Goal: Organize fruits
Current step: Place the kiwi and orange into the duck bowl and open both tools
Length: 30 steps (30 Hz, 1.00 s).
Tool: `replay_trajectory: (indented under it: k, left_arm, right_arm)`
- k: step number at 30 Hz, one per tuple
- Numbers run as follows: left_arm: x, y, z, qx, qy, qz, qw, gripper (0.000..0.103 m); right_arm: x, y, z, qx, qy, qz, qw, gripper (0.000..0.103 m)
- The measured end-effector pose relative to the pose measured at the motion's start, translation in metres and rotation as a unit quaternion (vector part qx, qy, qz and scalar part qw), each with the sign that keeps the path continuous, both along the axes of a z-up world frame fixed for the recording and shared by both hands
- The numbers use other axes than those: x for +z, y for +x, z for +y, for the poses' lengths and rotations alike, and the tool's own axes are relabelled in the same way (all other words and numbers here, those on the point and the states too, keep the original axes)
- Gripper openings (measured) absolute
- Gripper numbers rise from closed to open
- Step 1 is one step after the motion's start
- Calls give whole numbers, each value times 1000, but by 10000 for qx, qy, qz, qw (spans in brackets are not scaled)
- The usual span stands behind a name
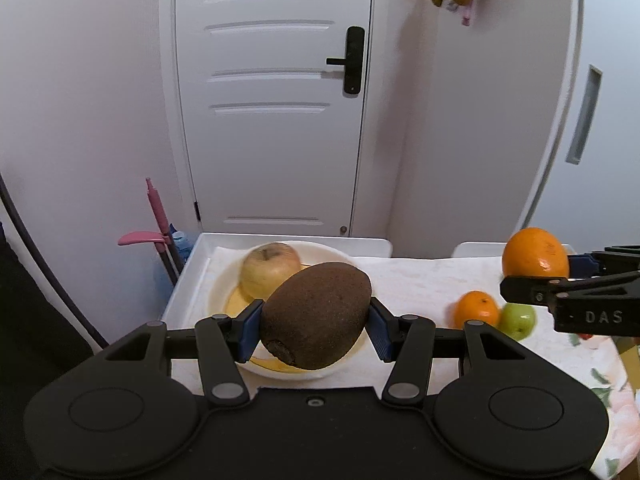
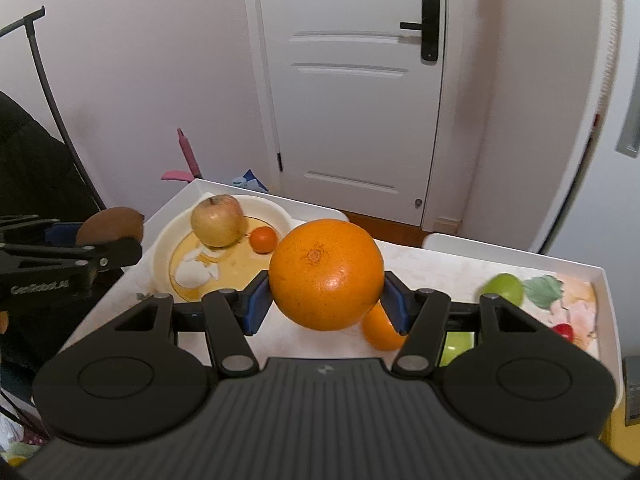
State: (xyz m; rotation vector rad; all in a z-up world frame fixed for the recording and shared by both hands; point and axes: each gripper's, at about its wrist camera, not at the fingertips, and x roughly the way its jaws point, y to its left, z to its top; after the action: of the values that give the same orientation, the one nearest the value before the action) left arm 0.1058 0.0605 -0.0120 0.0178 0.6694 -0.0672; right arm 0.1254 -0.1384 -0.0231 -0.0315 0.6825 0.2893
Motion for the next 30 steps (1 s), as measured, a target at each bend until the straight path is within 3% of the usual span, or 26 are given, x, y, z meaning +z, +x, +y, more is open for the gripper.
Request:
replay_trajectory:
  k: [13, 19, 30]
  left_arm:
    - [-46, 69, 53, -514, 210, 363, 9978, 58]
    - [-78, 95, 61, -853, 406, 641, 9935, 58]
    - [-105, 111, 56, -1401, 783, 906, 9829, 59]
  right_arm:
    - [-26, 33, 60, -414, -131, 356, 9984, 73]
    - [-40, 49, 81, -594, -208, 509, 9967, 73]
    - [-56, 67, 96, -778, -233, 678, 9944, 73]
